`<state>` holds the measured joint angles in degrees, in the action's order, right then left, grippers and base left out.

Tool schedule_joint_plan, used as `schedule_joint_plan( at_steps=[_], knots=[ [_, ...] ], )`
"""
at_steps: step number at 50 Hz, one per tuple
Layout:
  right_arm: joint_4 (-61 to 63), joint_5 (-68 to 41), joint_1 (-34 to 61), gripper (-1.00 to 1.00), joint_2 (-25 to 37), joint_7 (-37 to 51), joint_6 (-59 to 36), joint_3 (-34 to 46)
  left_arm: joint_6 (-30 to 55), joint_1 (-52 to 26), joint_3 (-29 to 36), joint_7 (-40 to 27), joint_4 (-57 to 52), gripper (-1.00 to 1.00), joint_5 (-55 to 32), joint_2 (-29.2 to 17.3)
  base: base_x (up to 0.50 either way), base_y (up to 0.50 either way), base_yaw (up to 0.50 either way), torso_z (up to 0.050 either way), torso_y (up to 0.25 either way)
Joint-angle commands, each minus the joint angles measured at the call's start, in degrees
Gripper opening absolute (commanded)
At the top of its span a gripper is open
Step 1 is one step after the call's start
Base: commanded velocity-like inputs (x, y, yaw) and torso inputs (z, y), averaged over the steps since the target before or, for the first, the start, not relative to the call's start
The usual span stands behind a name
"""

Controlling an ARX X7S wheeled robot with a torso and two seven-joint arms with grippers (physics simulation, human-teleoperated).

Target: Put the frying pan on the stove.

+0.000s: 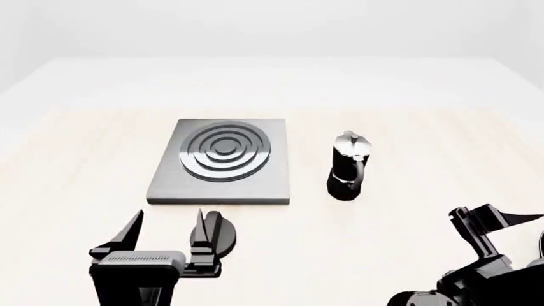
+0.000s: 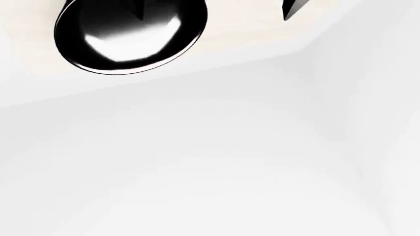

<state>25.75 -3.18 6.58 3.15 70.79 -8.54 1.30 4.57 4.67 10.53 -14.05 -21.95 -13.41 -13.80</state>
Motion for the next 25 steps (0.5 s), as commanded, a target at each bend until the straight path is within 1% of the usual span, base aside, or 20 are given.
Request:
schedule_joint_plan(
  at_steps=[1, 12, 25],
  knots=[
    [-4.41, -0.73, 2.19, 1.0, 0.46, 2.59, 0.05, 0.29, -0.64, 0.05, 0.36, -0.37, 0.51, 1.0, -0.47, -0.4, 0.0, 0.0, 0.0, 0.0, 0.0],
    [-6.98, -5.45, 1.98, 1.0, 0.17, 3.53, 2.16, -1.58, -1.08, 0.12, 0.67, -0.73, 0.81, 1.0, -0.79, -0.71, 0.0, 0.0, 0.0, 0.0, 0.0],
    [-9.42, -6.21, 2.13, 1.0, 0.56, 5.67, 3.31, -1.7, -1.55, 0.09, 0.83, -0.91, 1.37, 1.0, -1.09, -0.94, 0.0, 0.0, 0.0, 0.0, 0.0]
  ],
)
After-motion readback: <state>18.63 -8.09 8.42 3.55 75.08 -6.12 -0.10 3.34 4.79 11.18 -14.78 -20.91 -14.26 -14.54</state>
